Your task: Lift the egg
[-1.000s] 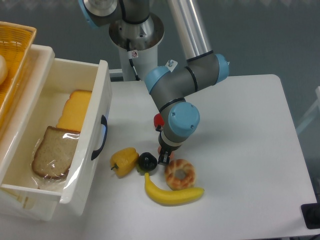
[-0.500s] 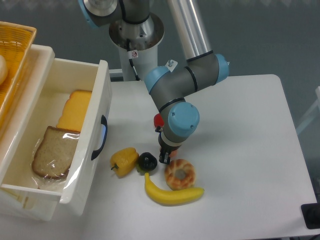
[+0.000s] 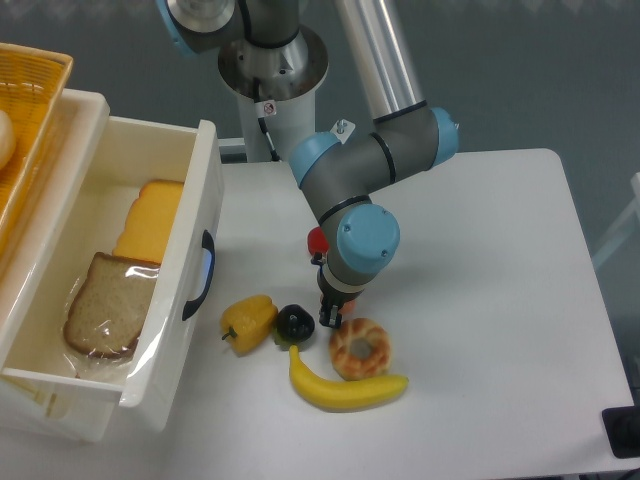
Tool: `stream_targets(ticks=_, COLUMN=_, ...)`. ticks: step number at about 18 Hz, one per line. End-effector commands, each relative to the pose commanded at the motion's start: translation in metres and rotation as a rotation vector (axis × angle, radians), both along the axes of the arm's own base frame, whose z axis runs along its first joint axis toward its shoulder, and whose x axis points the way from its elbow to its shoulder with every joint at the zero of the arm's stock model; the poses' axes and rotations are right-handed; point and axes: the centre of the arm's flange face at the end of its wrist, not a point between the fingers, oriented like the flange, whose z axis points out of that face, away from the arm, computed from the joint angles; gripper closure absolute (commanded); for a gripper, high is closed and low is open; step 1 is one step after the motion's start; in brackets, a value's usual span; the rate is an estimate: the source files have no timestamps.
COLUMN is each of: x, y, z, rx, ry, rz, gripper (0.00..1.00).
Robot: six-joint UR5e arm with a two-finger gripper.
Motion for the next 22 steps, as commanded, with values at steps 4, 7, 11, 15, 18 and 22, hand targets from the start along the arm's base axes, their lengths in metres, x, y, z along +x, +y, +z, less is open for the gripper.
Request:
stream_targets(ticks=4, x=-0.004, y=0.006, z=0.01, rx=0.003, ry=0.024, rz=0.034, gripper=0.76)
stream_targets(ticks=7, x=-0.01, y=0.015, z=0.03, rx=0.019, ry=0.061, rz=0.091, gripper=0.76)
stream_targets(ticks=11, x=-0.006, y=0.028, z=0.048, rx=0.028, ry=0.091, rz=0.221, gripper=0.76)
stream_targets(ticks=15, x=-0.015, y=0.034, z=0.083, rx=0.057, ry=0.137, rz=0.354, gripper=0.76)
stream_targets(ticks=18, x=-0.015, y=0.033, z=0.104, rx=0.072, ry=0.16, rz=0.473, gripper=0.76)
stream_targets(ticks=22, x=-0.022, y=0.031, z=0.135, rx=0.101, ry=0.185, rz=0.641, gripper=0.76)
